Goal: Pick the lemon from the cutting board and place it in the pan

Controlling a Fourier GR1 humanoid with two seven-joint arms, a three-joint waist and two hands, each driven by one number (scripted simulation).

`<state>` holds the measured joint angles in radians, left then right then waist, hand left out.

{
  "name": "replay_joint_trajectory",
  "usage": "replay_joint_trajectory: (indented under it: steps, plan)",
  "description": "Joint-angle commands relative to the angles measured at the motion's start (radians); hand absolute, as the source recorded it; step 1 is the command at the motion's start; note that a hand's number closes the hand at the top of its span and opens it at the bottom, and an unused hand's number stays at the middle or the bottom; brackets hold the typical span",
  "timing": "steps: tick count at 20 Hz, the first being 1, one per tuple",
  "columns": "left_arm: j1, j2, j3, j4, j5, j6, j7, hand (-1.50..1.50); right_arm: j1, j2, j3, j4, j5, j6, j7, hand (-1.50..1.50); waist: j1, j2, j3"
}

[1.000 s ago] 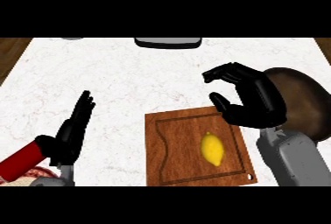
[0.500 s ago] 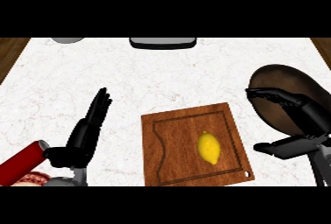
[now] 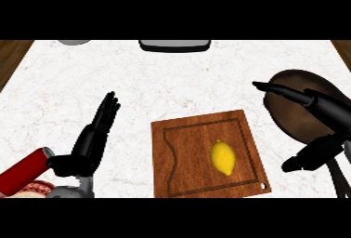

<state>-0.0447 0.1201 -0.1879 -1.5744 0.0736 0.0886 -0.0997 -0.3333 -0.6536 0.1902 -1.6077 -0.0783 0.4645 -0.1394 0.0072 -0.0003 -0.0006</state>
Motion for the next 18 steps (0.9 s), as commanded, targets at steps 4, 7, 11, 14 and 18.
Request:
replay_joint_trajectory:
  steps: [4,7,11,14,18]
  plan:
    - [-0.027,-0.02,-0.015,0.028,-0.019,0.0,0.007,0.0,-0.162,-0.016,0.146,-0.058,0.121,0.108,0.24,-1.5,0.003,0.0,-0.001]
    - [-0.03,-0.003,0.016,0.024,-0.008,-0.004,-0.006,0.0,-0.157,0.003,0.271,-0.064,0.245,0.14,0.253,-1.5,0.009,0.001,-0.001]
    - [0.033,-0.014,-0.012,0.017,-0.013,-0.021,-0.033,0.0,-0.134,0.051,0.367,-0.084,0.369,0.145,0.282,-1.5,0.0,-0.001,0.0]
    - [-0.026,-0.05,-0.007,0.049,-0.03,0.012,-0.014,0.0,-0.179,0.096,0.4,0.009,0.494,0.127,0.26,-1.5,0.001,0.002,0.0]
    - [-0.023,0.005,0.037,-0.025,0.0,-0.037,0.057,0.0,-0.182,0.17,0.385,0.113,0.556,0.153,0.221,-1.5,0.003,0.001,0.001]
